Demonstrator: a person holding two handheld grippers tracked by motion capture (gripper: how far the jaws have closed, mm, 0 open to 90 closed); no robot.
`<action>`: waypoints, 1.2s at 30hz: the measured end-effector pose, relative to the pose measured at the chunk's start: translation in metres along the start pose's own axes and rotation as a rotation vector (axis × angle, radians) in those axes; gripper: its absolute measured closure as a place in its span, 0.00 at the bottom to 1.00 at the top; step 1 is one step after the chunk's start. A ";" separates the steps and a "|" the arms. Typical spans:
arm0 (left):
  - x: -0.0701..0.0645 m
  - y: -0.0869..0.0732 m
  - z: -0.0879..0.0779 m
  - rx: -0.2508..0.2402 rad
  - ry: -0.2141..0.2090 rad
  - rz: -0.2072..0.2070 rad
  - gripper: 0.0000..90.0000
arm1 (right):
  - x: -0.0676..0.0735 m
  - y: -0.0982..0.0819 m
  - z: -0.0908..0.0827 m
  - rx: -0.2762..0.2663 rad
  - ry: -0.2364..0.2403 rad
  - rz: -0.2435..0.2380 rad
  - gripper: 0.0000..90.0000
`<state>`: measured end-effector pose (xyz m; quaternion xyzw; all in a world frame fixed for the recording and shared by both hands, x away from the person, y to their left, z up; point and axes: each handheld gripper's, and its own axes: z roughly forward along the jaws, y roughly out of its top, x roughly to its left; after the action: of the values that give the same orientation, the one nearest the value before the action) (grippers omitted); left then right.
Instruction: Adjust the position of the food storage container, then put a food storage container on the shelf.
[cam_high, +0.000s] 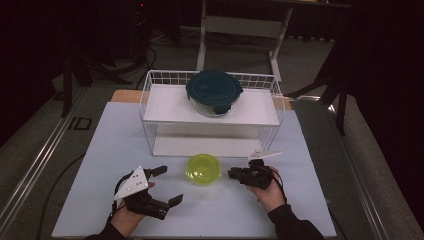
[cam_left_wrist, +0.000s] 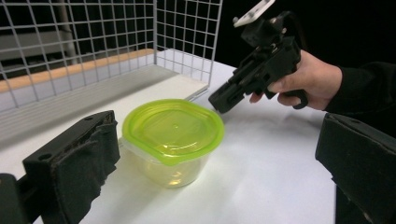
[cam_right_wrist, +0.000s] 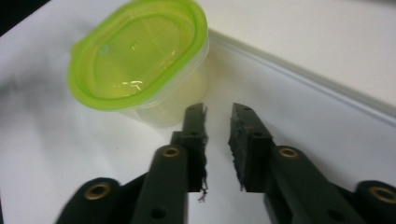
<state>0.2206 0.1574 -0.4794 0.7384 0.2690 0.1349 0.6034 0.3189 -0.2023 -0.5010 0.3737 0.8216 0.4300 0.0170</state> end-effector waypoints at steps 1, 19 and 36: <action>0.000 0.000 0.000 0.000 0.000 0.000 0.00 | 0.000 0.000 0.000 0.000 0.000 0.000 0.78; 0.030 0.041 0.016 0.108 -0.064 -0.190 0.00 | 0.024 0.023 -0.043 -0.192 0.025 0.018 0.18; 0.069 0.021 0.053 0.275 -0.003 -0.561 0.15 | 0.016 0.035 -0.007 -0.077 0.094 0.202 0.26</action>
<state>0.3096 0.1500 -0.4801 0.7101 0.4773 -0.0756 0.5121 0.3260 -0.1848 -0.4663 0.4332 0.7624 0.4780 -0.0509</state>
